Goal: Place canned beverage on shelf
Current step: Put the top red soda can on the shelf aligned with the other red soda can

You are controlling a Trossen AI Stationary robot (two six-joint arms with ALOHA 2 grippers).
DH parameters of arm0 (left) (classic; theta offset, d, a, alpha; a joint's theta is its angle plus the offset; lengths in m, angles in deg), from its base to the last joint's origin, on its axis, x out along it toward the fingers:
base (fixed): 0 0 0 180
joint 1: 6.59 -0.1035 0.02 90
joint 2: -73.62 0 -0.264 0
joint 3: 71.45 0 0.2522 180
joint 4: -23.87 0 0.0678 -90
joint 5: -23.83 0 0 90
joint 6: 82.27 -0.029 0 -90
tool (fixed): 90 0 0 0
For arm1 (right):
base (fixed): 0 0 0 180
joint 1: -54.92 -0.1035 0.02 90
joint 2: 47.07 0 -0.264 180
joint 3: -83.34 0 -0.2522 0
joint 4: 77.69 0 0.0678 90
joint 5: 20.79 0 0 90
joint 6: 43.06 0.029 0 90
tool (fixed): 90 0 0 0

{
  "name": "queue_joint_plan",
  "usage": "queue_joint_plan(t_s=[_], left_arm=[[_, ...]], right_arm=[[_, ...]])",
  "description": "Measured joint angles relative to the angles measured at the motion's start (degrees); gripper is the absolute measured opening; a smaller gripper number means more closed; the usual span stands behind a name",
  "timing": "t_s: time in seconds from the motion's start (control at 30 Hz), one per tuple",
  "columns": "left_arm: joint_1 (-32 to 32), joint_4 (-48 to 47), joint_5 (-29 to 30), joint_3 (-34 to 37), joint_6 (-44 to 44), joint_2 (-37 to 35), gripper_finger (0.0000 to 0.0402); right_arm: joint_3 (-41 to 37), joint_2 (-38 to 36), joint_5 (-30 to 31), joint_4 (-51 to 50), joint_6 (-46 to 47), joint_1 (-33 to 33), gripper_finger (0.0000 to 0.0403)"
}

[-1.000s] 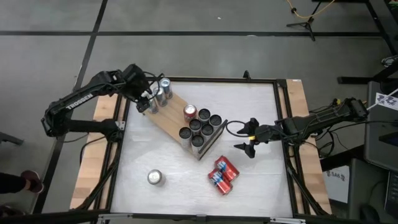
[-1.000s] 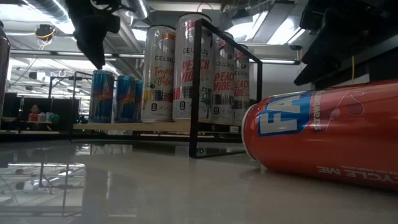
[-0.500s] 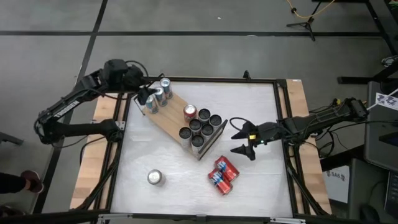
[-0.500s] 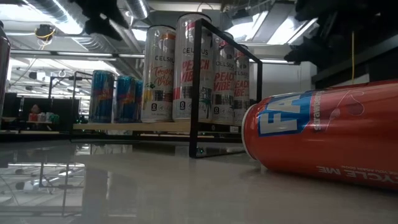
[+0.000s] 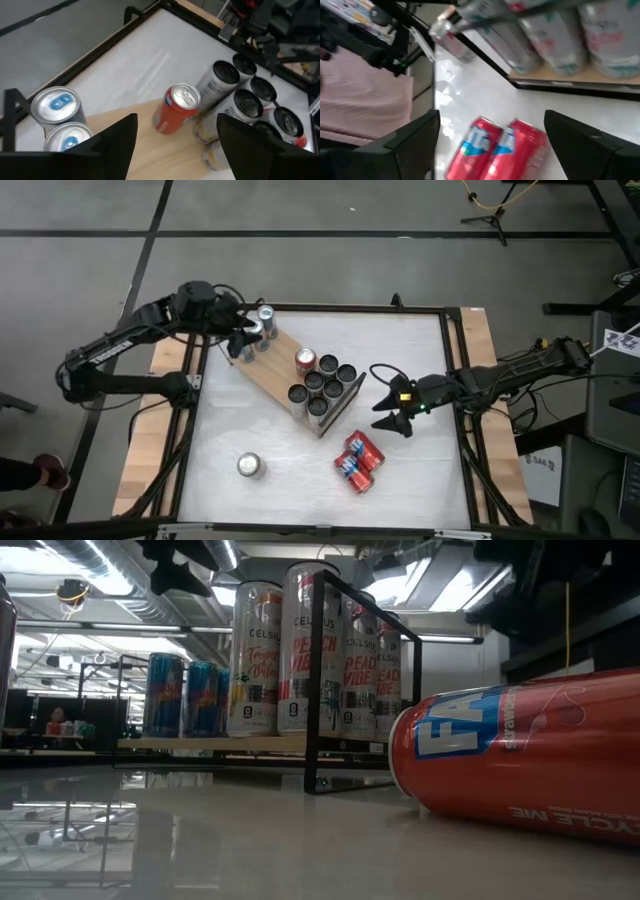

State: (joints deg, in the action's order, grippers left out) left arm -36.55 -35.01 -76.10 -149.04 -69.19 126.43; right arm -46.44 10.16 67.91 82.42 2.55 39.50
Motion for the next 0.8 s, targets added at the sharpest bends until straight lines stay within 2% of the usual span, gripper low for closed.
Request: queue_joint_plan(t_s=[0.17,0.43,0.63,0.8], left_arm=[[4.21,2.49,2.62,0.00,-0.11,1.64,0.0266],[10.44,11.62,4.41,0.00,-3.06,4.29,0.0266],[14.02,17.96,4.92,0.00,-3.21,5.58,0.0266],[16.56,18.83,4.94,0.00,-3.21,5.99,0.0266]], right_arm=[[3.03,0.03,-1.14,0.09,0.26,-0.69,0.0353],[7.85,4.60,2.39,-0.72,2.13,-7.81,0.0353],[13.29,11.17,5.31,-8.62,7.19,-12.48,0.0353],[17.98,16.70,7.25,-17.57,12.55,-14.04,0.0353]])
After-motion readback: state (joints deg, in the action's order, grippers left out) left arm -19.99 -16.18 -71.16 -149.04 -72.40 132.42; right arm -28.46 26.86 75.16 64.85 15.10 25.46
